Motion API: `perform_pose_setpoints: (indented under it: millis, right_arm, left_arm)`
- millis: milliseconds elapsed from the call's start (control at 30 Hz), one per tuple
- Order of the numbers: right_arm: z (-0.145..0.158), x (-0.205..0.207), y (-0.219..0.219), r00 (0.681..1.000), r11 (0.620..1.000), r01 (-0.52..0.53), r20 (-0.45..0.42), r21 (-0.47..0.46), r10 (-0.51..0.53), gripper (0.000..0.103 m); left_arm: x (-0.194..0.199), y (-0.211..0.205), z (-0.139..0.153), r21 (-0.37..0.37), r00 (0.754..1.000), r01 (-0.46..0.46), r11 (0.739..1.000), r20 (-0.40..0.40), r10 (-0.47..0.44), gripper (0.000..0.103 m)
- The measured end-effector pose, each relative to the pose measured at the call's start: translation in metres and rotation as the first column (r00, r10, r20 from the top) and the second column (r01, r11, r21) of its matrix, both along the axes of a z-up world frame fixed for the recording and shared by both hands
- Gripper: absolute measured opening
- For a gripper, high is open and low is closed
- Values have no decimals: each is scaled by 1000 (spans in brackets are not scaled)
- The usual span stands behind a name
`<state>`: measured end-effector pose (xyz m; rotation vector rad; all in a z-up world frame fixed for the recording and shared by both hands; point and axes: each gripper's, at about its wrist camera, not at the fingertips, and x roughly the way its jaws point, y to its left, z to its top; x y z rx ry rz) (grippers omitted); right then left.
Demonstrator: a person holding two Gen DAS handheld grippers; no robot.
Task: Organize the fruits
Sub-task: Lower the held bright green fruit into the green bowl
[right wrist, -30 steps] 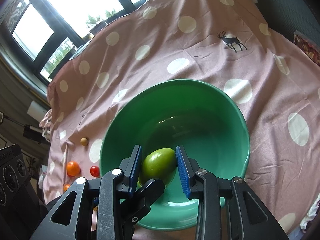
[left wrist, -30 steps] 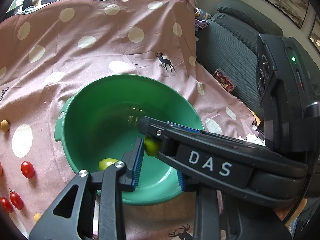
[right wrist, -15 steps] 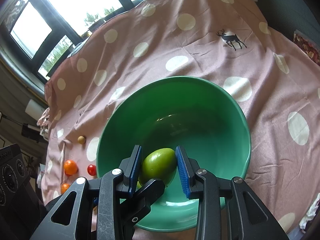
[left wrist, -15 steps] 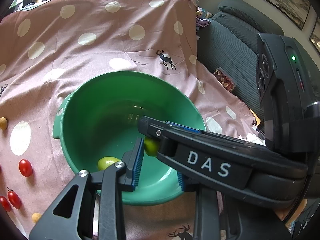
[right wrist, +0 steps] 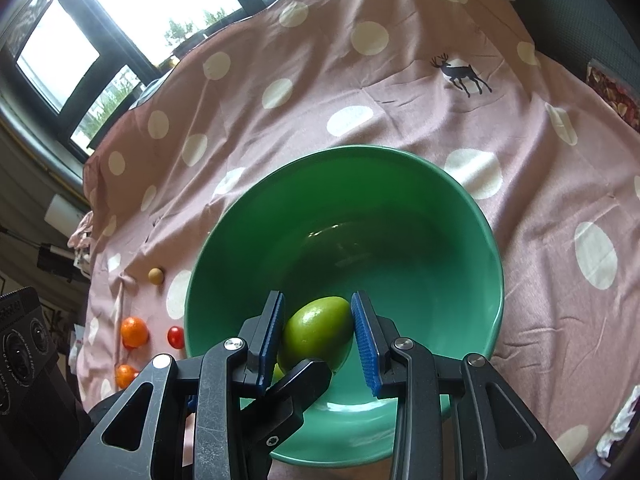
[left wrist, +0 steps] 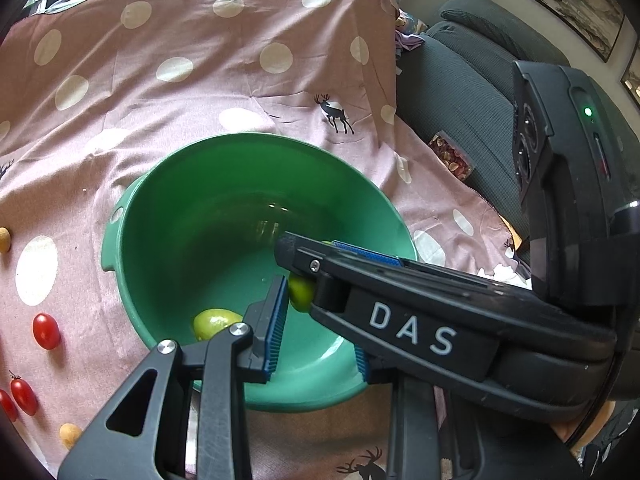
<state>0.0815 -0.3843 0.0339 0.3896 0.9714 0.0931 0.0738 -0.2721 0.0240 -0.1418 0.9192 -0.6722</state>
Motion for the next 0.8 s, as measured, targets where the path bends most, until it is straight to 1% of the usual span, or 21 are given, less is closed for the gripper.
perform_pose_setpoints:
  millis: [800]
  right_arm:
    - [-5,4,6,999,1000,3,-33,-30,-4,37]
  left_arm:
    - [3,0,-7,-6,1000,-6,1000,-31,6,28]
